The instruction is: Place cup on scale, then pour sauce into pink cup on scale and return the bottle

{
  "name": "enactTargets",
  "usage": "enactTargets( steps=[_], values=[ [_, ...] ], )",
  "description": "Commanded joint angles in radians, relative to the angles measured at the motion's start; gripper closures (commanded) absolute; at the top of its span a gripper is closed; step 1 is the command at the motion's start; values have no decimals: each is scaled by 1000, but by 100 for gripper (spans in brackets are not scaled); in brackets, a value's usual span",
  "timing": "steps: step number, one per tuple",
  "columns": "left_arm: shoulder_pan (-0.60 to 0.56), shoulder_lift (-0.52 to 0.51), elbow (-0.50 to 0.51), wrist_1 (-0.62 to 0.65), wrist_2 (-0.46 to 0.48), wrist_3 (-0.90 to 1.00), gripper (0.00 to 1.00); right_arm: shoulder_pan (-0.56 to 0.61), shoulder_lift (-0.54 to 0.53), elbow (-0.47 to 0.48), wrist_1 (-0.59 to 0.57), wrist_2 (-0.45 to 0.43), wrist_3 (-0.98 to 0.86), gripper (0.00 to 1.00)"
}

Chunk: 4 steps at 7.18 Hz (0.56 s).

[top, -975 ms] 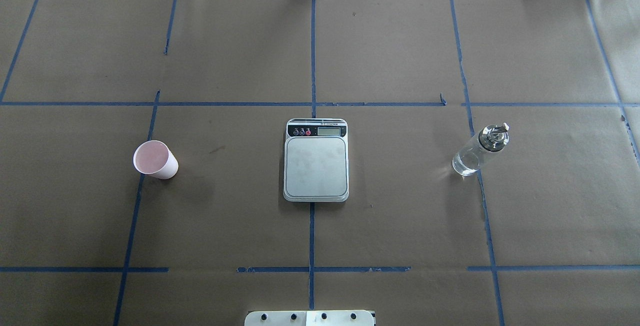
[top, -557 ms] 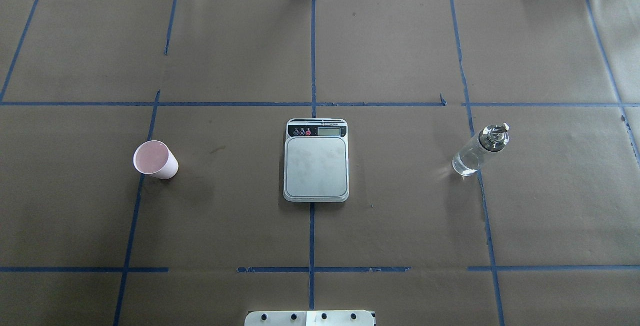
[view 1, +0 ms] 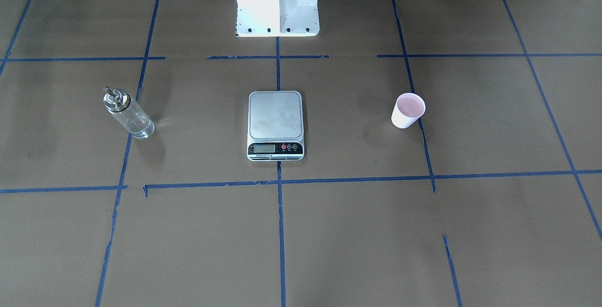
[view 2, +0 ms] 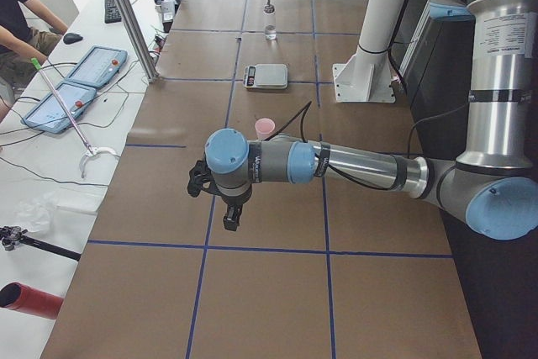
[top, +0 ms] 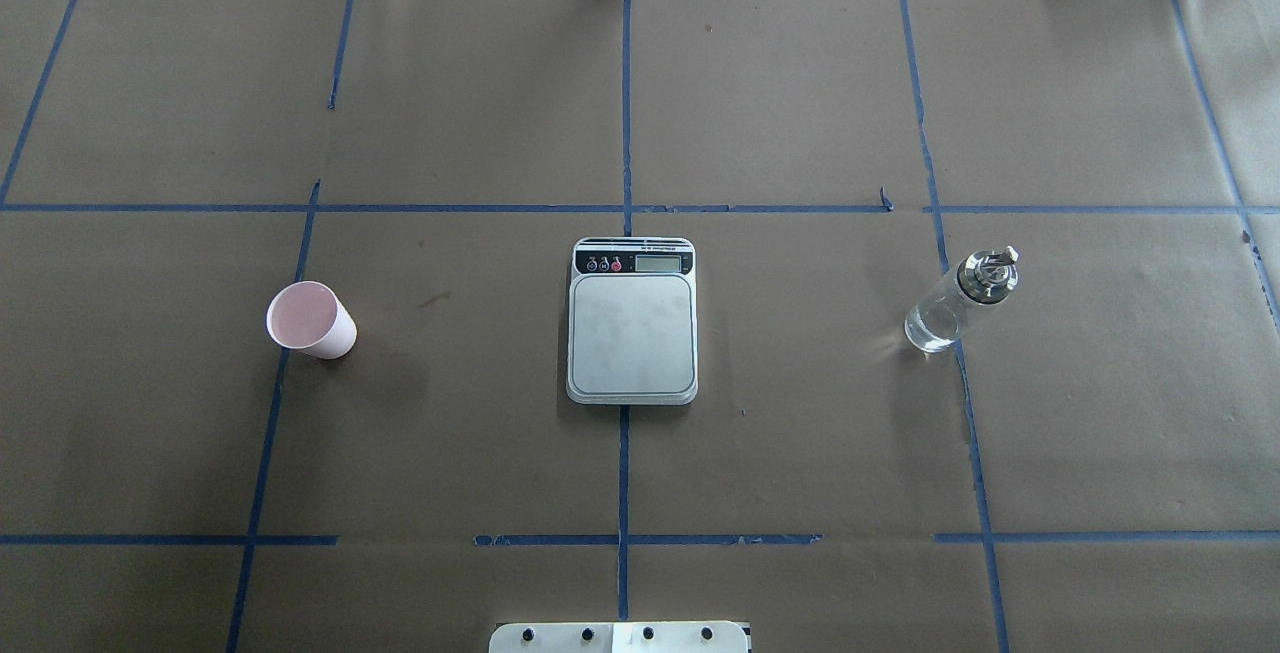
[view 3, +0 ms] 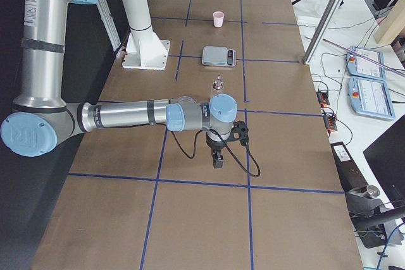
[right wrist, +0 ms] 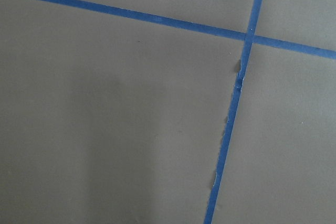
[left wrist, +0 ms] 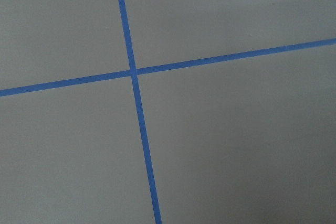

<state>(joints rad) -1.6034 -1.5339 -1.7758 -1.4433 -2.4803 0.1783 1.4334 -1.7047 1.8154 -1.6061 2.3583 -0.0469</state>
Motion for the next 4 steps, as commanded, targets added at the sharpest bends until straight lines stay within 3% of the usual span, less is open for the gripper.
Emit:
enactTargets(
  steps=[1,3,4],
  values=[
    [3,8,-11,-77,1,-17,0,-8,-1,-10,53,3,1,0],
    [69,-26,-16,-187,-8,-83,0,-10,-3,-11,75,15,4,0],
    [162,-37,-39,-281,3,-226,0,-14,-1,-11,77,28,1,0]
  ],
)
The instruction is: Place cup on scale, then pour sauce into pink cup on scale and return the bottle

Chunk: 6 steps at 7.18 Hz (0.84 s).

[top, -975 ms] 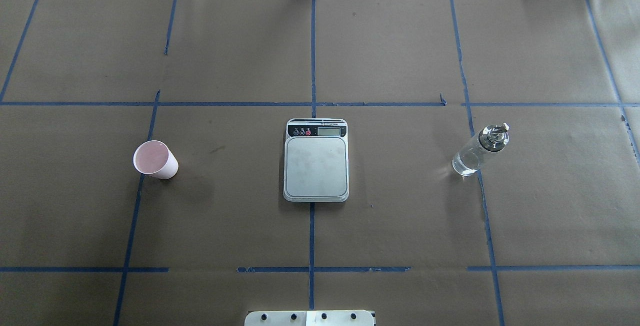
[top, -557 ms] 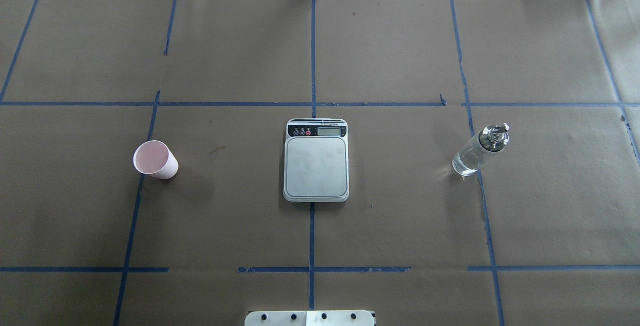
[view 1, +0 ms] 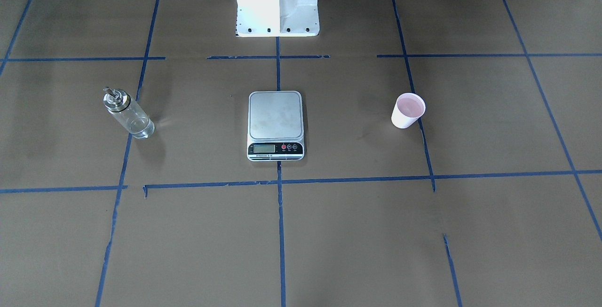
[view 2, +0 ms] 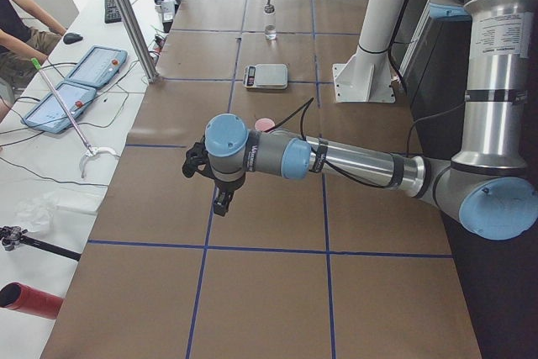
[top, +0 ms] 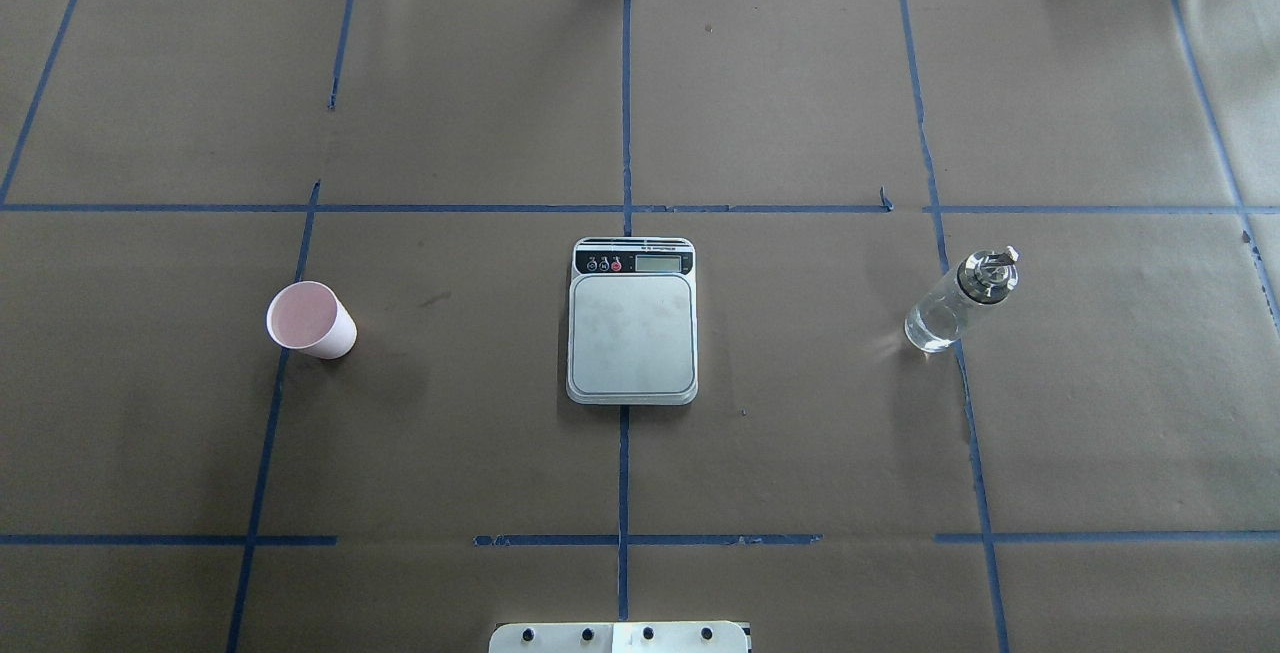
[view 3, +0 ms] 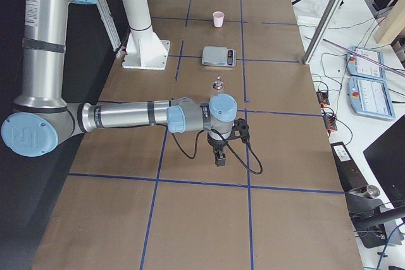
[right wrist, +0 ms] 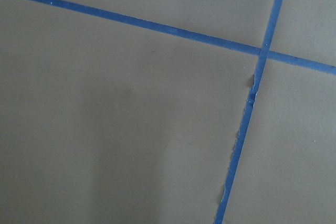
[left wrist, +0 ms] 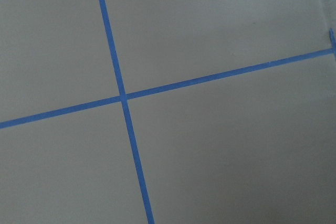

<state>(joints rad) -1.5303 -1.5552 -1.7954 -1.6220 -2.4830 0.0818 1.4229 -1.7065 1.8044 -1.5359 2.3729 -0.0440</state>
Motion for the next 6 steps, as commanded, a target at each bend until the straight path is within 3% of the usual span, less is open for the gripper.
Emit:
enactTargets(
  steps=[1,4,6],
  values=[
    [146,-19,-18,-146,6,-260,0,-4,1,1,8,41,-2,0],
    [310,-110,-36,-153,50,-570,0,-7,-1,-2,49,55,1,0],
    [377,-114,-44,-151,79,-593,0,-13,-1,-2,49,60,1,0]
  ],
)
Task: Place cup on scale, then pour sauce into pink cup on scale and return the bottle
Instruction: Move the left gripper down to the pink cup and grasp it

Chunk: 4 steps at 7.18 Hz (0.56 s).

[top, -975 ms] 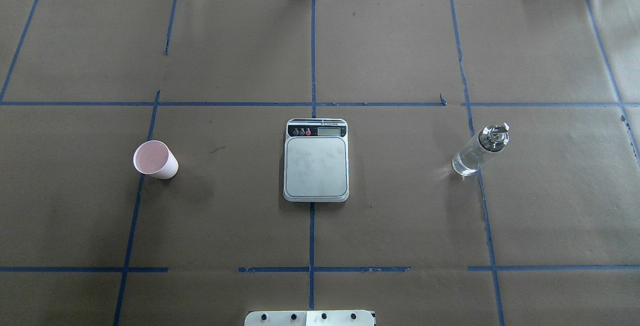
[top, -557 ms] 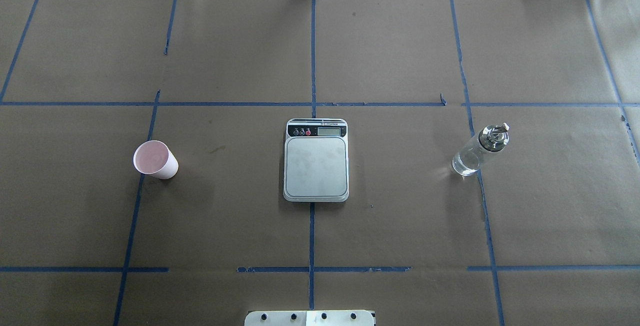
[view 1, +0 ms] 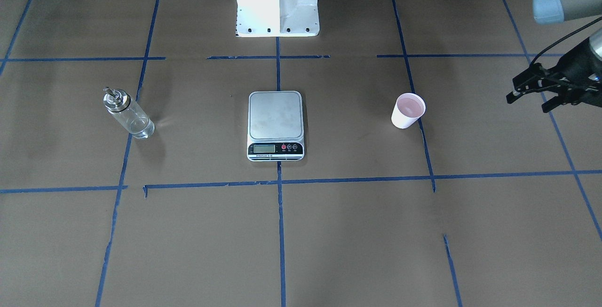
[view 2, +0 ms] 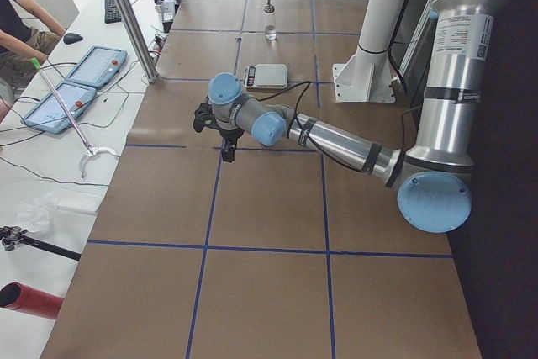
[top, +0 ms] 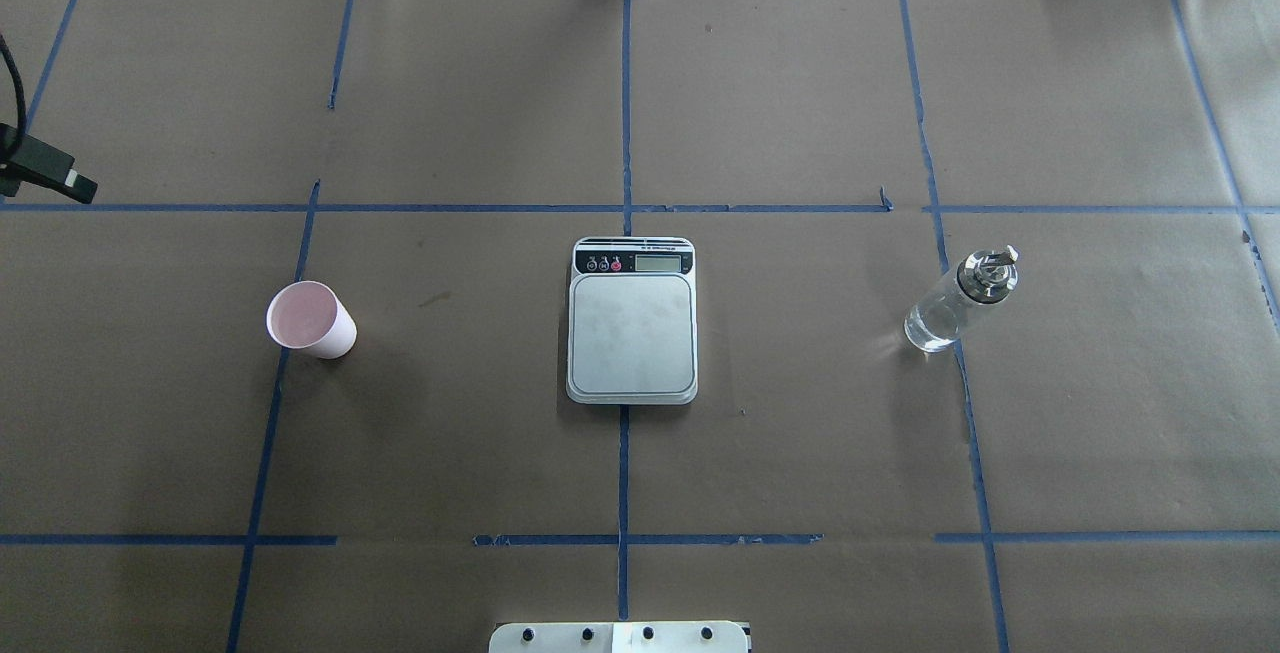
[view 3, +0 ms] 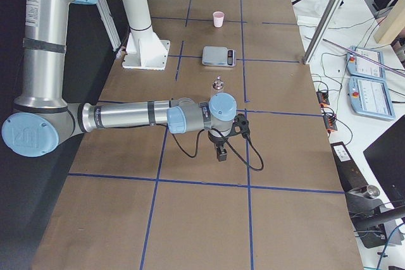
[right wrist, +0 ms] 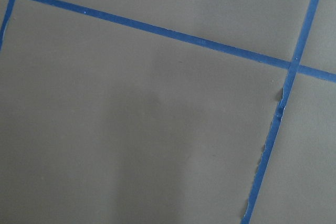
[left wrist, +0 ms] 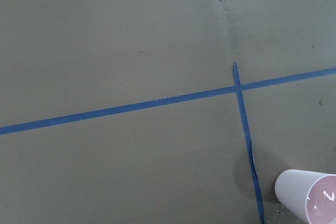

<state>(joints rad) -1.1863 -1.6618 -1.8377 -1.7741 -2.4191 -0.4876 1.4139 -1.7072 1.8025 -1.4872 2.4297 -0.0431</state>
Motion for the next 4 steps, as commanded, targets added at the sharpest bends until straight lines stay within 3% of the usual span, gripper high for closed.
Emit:
enactTargets(
  steps=[1,4],
  values=[
    [36,-6,-3,2,15,-23,0,-4,1,3,10,5,-1,0],
    [94,-39,-6,2,78,-104,0,-4,1,1,48,-1,-1,0]
  ],
)
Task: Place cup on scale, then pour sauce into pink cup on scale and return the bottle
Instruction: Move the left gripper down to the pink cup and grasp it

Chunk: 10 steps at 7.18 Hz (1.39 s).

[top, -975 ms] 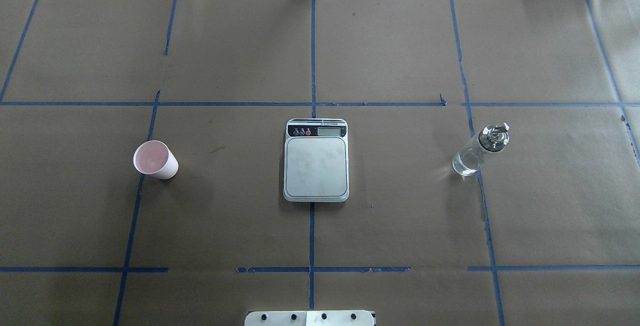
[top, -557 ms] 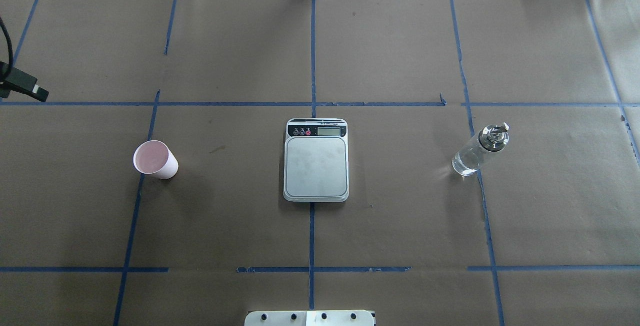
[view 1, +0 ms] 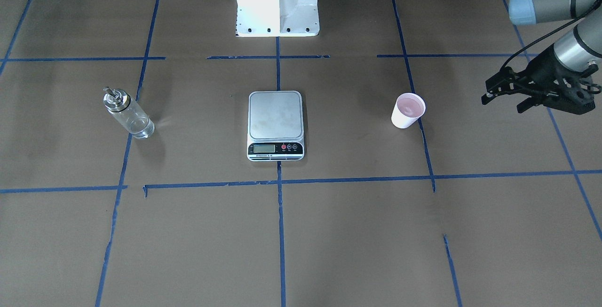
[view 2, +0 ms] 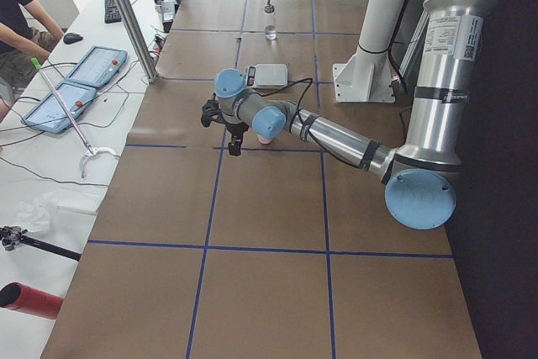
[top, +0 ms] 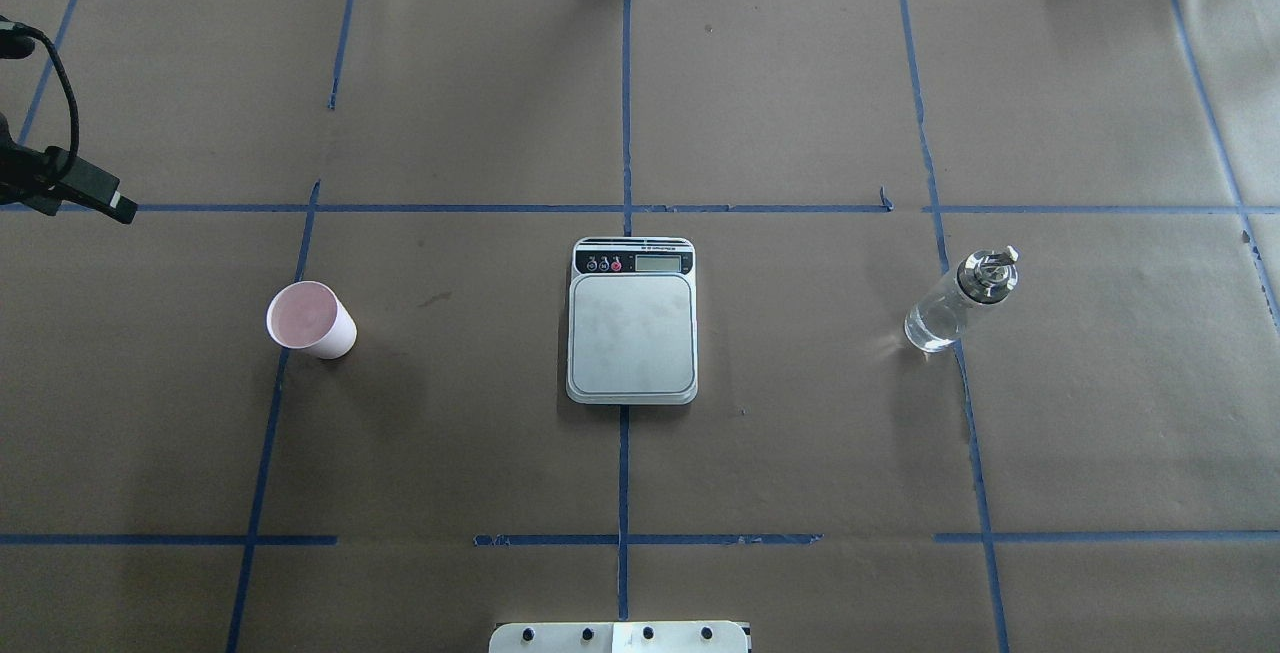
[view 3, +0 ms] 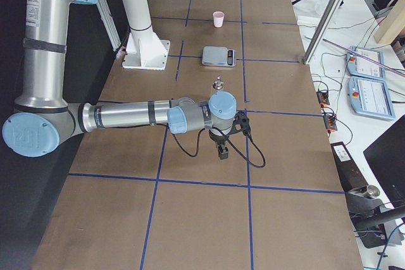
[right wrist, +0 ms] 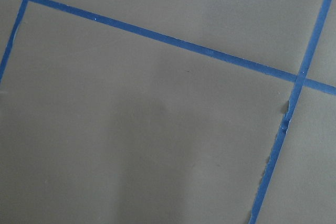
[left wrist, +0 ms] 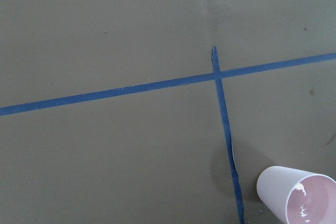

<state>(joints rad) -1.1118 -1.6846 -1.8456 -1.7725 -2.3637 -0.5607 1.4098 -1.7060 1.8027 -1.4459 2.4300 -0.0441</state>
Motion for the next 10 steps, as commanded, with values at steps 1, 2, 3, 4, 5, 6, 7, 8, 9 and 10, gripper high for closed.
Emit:
enactTargets(
  steps=[1,2,3,4,5,6,7,8,9,10],
  values=[
    [27,-17,8,1,20,-31,0,0,0,1,7,-2,-2,0],
    [49,-18,3,1,18,-41,0,0,0,1,24,-6,-3,0],
    [70,-20,2,-1,23,-80,0,0,0,1,59,-5,-2,0],
    [88,-38,6,-1,24,-84,0,0,0,1,61,-6,-2,0],
    [111,-44,14,-1,26,-88,0,0,0,3,62,-6,0,0],
    [124,-46,15,-1,27,-105,0,0,0,1,64,-8,4,0],
    [148,-47,19,-1,47,-111,0,-3,2,1,64,-8,45,0],
    [189,-91,46,2,69,-166,0,-3,2,3,64,-8,49,0],
    [217,-105,64,1,76,-221,0,-3,2,3,65,-8,49,0],
    [233,-103,63,2,78,-223,1,-3,3,3,65,-12,47,0]
  ],
)
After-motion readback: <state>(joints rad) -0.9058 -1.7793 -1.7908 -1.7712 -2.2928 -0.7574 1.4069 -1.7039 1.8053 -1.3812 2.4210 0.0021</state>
